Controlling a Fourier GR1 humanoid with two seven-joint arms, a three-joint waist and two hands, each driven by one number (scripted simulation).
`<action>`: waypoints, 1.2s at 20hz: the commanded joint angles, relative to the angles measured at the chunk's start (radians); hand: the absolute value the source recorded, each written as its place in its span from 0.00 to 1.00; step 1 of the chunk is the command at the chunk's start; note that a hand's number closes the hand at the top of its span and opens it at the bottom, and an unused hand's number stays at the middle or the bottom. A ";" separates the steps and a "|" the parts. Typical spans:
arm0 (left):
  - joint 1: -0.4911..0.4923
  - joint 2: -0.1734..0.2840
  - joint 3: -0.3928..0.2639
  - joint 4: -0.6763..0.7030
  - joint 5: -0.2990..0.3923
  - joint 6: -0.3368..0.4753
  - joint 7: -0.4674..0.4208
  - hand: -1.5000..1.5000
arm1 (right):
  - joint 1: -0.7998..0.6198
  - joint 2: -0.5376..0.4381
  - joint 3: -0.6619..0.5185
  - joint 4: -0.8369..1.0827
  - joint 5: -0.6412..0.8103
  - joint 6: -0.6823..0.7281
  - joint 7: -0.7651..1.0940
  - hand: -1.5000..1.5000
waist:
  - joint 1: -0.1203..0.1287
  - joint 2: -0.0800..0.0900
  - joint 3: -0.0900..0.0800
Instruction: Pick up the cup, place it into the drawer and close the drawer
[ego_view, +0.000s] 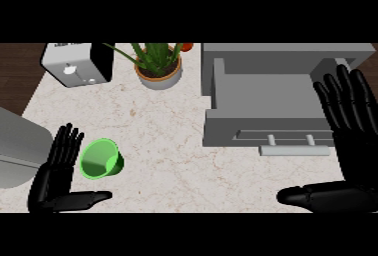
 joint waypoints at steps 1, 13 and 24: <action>0.012 0.017 0.018 0.071 0.009 -0.040 -0.047 0.00 | 0.058 -0.005 -0.022 -0.028 -0.031 0.027 -0.019 0.00 | -0.001 -0.001 0.000; -0.127 0.065 0.079 0.425 -0.022 -0.034 -0.264 0.00 | -0.002 0.006 0.029 -0.019 0.022 0.004 0.041 0.00 | 0.000 0.000 0.000; -0.264 0.091 0.081 0.706 -0.047 -0.035 -0.404 0.00 | 0.036 -0.039 -0.090 0.034 -0.095 0.094 -0.053 0.00 | -0.003 0.000 0.000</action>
